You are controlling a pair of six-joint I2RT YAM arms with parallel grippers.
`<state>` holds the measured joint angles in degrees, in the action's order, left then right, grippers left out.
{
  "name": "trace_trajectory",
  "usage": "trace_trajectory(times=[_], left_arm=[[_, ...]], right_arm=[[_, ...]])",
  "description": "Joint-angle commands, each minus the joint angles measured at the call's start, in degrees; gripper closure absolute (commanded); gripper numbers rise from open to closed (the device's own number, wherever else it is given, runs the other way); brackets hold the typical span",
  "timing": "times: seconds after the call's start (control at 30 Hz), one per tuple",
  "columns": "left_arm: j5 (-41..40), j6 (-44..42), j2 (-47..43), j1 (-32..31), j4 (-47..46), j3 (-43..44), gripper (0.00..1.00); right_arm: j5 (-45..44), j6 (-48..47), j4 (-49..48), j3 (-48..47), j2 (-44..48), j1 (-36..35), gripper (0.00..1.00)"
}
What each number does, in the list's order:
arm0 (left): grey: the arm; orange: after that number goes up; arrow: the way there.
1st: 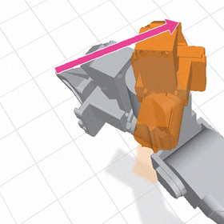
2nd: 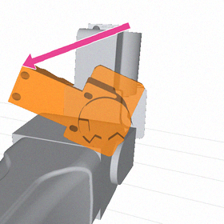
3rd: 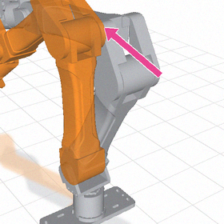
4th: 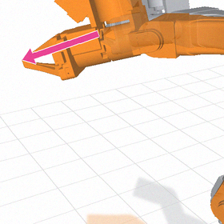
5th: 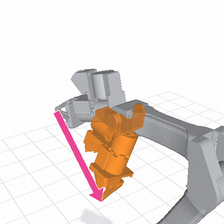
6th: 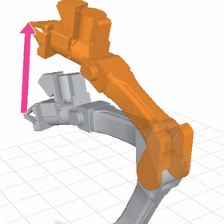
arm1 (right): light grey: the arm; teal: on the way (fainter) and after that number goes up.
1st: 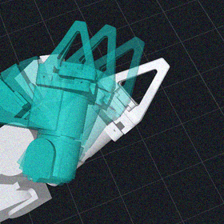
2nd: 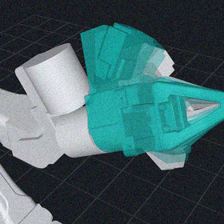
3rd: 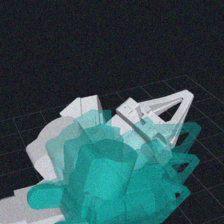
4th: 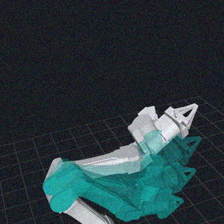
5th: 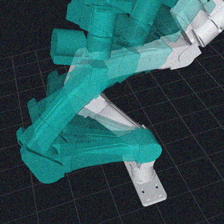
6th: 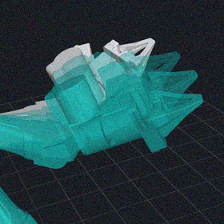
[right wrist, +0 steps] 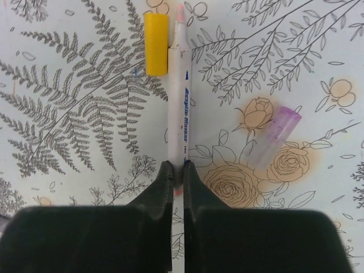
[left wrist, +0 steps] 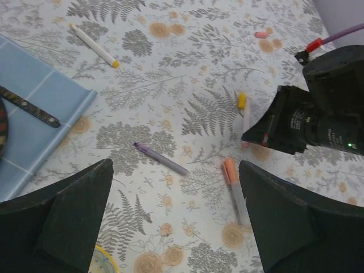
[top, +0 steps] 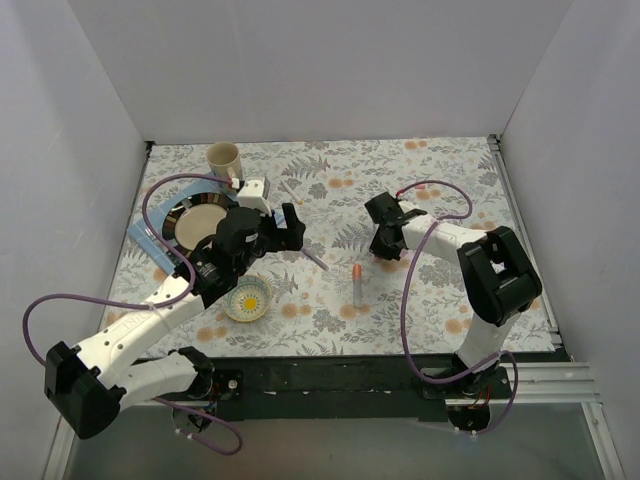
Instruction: Insert the pens into the pen caps
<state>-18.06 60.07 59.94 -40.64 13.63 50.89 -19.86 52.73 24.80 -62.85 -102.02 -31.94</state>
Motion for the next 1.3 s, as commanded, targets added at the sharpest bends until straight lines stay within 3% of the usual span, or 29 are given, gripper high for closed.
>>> trace_trajectory(times=[0.0, 0.23, 0.6, 0.93, 1.27], left_arm=[[10.49, 7.76, -1.94, -0.14, -1.24, -1.76, 0.1], [21.75, 17.7, 4.46, -0.05, -2.81, -0.71, 0.19], [37.48, 22.81, 19.5, -0.05, -20.38, 0.26, 0.27], [45.74, 25.09, 21.36, -0.05, -31.02, -3.34, 0.34], [44.17, 24.83, 23.82, -1.72, -30.6, -3.96, 0.42]], right_arm=[[6.93, -8.42, -5.54, 7.37, 4.88, -1.1, 0.99], [13.34, -16.16, -13.72, 18.01, 22.98, -4.7, 0.99], [19.24, -16.43, -23.47, 27.25, 42.85, -13.14, 0.99], [19.42, -15.55, -24.18, 28.66, 47.35, -13.85, 0.99], [19.16, -14.5, -28.75, 29.19, 47.53, -14.72, 0.99]])
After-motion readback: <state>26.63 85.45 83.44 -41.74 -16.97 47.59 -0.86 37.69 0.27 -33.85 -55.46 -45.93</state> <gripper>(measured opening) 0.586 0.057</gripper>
